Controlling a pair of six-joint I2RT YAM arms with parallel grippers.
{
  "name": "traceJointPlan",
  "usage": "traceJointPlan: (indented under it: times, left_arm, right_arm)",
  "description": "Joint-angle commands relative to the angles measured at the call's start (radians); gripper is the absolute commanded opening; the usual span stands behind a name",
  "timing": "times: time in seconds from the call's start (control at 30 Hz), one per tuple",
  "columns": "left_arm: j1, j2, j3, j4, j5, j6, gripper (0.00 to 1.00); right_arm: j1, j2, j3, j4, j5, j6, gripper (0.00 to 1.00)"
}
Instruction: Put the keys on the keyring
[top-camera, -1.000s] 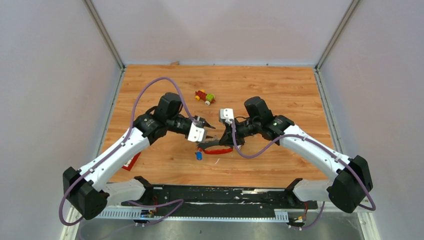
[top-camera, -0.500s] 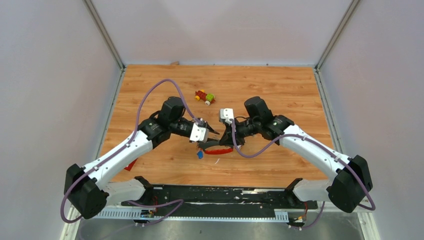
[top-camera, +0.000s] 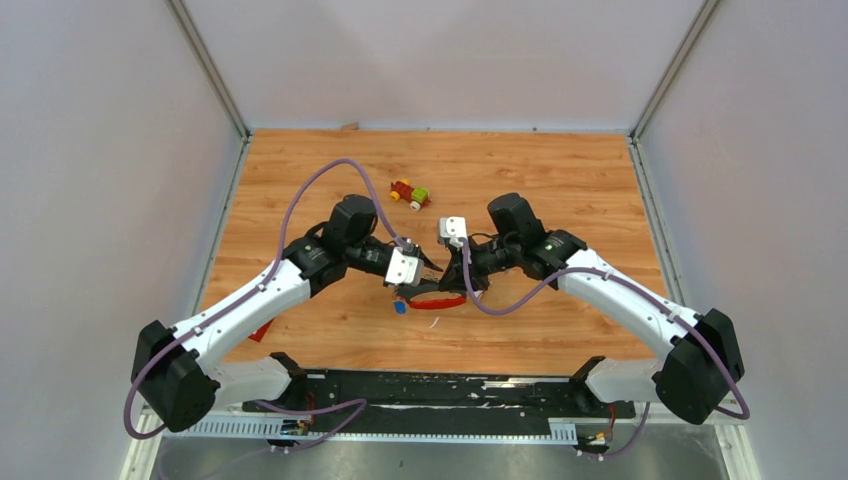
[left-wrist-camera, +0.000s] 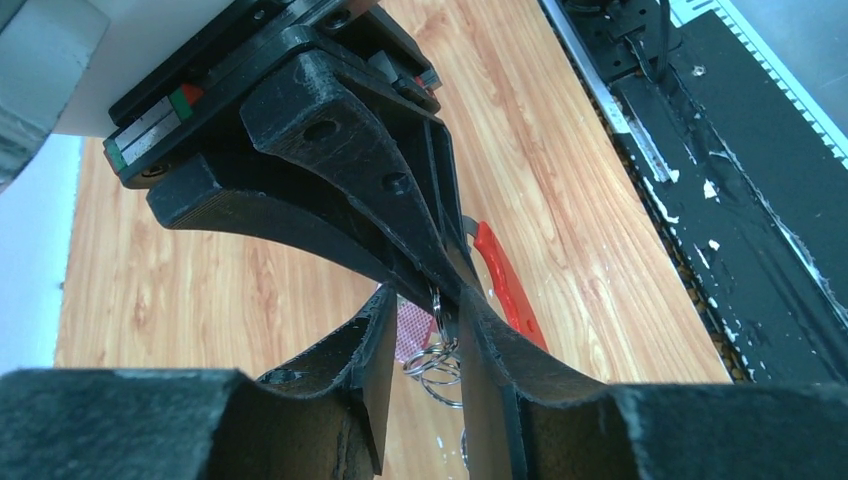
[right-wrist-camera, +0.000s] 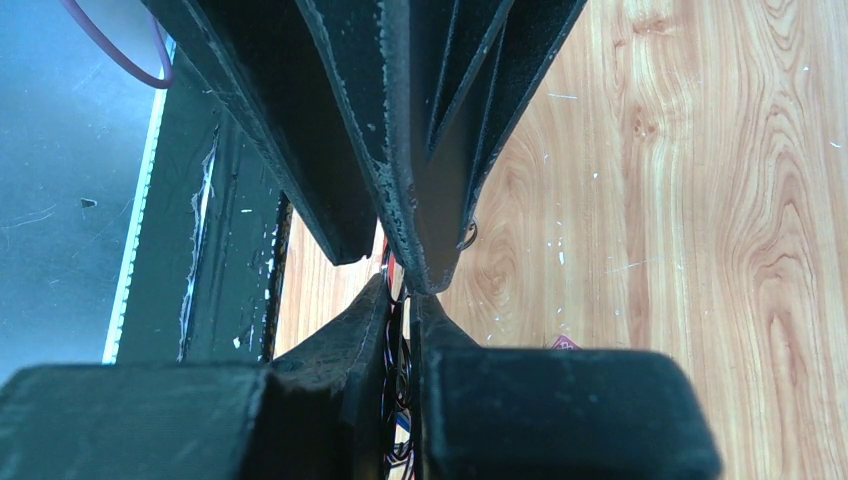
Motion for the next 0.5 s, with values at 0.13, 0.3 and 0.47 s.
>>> traceJointPlan:
  times: [0.13, 0.3, 0.47]
  left_arm:
    - [-0.008, 0.013, 0.0, -0.011, -0.01, 0.033, 0.34]
    - [-0.009, 0.026, 0.009, -0.024, -0.012, 0.045, 0.29]
    - [-0.009, 0.025, 0.022, -0.038, -0.014, 0.055, 0.2]
  right_arm:
    - [0.006, -0.007, 0.038, 0.031, -0.03, -0.019, 0.0]
    - [0.006, -0.006, 0.038, 0.029, -0.028, -0.02, 0.0]
    - [0.006, -0.004, 0.037, 0.029, -0.028, -0.021, 0.0]
